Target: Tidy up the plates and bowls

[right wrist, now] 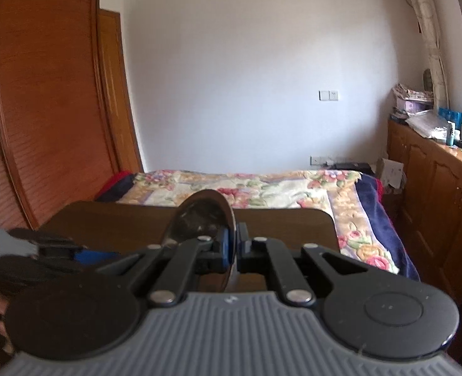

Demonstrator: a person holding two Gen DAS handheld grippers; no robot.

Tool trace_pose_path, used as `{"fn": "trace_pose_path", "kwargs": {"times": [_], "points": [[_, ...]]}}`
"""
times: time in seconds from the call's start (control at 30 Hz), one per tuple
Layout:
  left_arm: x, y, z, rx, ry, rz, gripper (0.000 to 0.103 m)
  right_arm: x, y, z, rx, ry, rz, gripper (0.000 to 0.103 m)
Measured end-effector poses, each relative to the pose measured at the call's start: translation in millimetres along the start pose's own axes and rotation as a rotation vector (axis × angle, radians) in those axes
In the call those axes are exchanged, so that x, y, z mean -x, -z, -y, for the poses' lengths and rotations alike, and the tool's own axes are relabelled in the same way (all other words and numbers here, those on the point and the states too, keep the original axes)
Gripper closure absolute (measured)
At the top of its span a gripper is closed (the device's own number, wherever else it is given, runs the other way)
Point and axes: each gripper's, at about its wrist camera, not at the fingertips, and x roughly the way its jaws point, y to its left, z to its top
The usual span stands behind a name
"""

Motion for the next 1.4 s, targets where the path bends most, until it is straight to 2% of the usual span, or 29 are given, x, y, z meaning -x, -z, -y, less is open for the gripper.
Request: {"fn": "trace_pose_path", "kwargs": {"times": [0.27,0.33,0.37,0.4,0.67,0.9,1.13,1.4], "points": [[22,0,3,0.031,0.054,0.026,0.027,19,-2,-14,0.022,-0.024,0.034,0.098],[28,3,4,0.036,0.068,0.026,0.033,23,-3,-16,0.018,-0.039,0.038,0.098],[31,4,5,0.040,0.081,0.026,0.045,25,-4,-17,0.012,-0.045,0.042,0.098],[34,5,6,0.042,0.096,0.021,0.052,27,-4,-19,0.017,-0.050,0.044,0.098],[73,18,14,0.019,0.031,0.033,0.055,37,6,-24,-0.025,-0.096,0.045,0.098],[105,49,14,0.005,-0.018,0.023,0.055,47,29,-32,-0.083,-0.150,0.025,0.097],[113,74,2,0.029,-0.052,0.013,0.055,41,55,-42,-0.110,-0.190,-0.017,0.095],[108,79,2,0.015,-0.073,0.017,0.055,28,77,-46,-0.084,-0.182,-0.059,0.094]]}}
